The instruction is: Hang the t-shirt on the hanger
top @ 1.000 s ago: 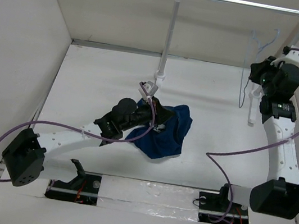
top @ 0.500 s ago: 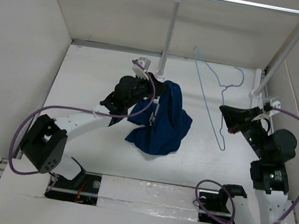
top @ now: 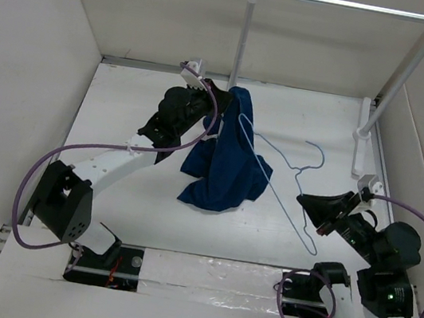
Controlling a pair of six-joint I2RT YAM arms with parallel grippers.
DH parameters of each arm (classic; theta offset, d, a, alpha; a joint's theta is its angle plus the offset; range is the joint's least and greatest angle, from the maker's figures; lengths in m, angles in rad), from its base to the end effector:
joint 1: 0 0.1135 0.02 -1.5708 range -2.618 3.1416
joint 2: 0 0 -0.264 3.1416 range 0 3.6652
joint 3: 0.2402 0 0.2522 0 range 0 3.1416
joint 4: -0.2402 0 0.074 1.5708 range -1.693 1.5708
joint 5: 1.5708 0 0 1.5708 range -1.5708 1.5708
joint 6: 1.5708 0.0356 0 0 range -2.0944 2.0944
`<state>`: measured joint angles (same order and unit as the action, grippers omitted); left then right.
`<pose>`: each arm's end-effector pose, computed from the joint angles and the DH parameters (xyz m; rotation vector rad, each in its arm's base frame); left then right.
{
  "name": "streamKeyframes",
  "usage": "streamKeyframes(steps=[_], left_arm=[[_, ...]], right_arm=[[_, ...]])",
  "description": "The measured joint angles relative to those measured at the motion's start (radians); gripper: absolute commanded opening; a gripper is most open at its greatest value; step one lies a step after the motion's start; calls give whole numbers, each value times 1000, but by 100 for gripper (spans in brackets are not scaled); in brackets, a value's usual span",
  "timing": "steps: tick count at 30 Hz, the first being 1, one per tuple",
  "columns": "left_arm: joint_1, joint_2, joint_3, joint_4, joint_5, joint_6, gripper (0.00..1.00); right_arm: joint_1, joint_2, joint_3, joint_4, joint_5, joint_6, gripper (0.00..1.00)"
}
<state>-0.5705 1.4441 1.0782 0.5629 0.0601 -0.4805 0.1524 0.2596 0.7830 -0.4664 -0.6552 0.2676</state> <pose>0.2886 -0.1877 0.3652 0.1171 1.4310 -0.9149 0.0452 0.0289 0.3615 -0.4496 1.5190 0.8244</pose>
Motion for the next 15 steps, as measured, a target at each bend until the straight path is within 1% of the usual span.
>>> streamKeyframes(steps=[7,11,15], left_arm=[[-16,-2,0,-28,-12,5,0],[-26,-11,0,-50,-13,14,0],[-35,-42,-9,-65,-25,29,0]], right_arm=[[0,9,-47,-28,28,-7,0],[0,49,-60,22,29,-3,0],[0,97,-117,77,26,9,0]])
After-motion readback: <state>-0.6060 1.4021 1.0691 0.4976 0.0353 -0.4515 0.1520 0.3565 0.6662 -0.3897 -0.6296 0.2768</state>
